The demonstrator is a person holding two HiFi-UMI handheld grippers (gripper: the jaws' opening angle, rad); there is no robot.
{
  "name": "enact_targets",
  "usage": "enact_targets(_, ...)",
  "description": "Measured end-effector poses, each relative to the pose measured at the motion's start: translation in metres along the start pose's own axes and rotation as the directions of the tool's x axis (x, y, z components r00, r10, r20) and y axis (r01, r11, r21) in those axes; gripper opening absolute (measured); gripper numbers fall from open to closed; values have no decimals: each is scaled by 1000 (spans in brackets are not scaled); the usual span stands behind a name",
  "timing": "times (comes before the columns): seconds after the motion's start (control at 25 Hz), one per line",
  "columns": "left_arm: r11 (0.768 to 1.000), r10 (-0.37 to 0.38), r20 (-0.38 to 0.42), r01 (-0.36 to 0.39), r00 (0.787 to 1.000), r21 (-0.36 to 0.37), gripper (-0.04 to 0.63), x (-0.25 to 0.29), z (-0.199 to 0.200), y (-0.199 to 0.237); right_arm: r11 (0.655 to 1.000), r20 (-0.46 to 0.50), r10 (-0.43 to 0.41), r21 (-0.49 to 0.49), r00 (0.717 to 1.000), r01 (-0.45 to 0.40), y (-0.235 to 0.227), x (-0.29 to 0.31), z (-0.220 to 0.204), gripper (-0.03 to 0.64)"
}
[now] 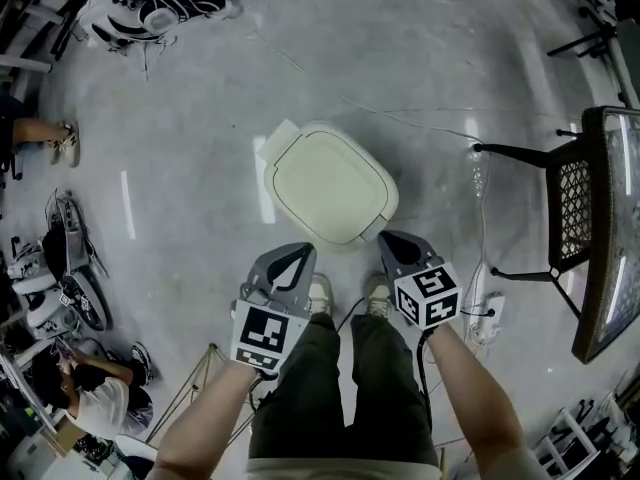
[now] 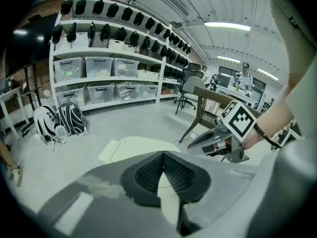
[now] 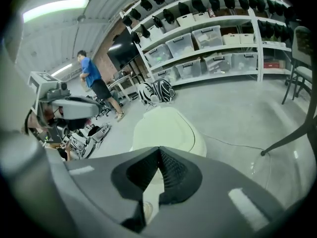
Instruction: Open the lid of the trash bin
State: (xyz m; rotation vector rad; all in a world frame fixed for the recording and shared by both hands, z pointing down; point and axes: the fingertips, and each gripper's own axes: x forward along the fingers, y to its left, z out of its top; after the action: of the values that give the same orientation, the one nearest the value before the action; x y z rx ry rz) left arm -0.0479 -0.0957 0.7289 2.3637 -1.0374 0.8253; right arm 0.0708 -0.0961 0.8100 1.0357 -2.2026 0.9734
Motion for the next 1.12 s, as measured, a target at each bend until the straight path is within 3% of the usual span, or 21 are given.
enact_targets(0.4, 999, 8, -82, -12, 997, -46, 3, 31, -65, 10, 1000, -81, -11, 15, 997, 12, -22, 49, -51, 3)
enact_targets(1.12, 998, 2, -86, -8, 996, -67, 3, 28, -74, 9, 999, -11, 18, 36, 1000, -18, -25, 50, -56, 3)
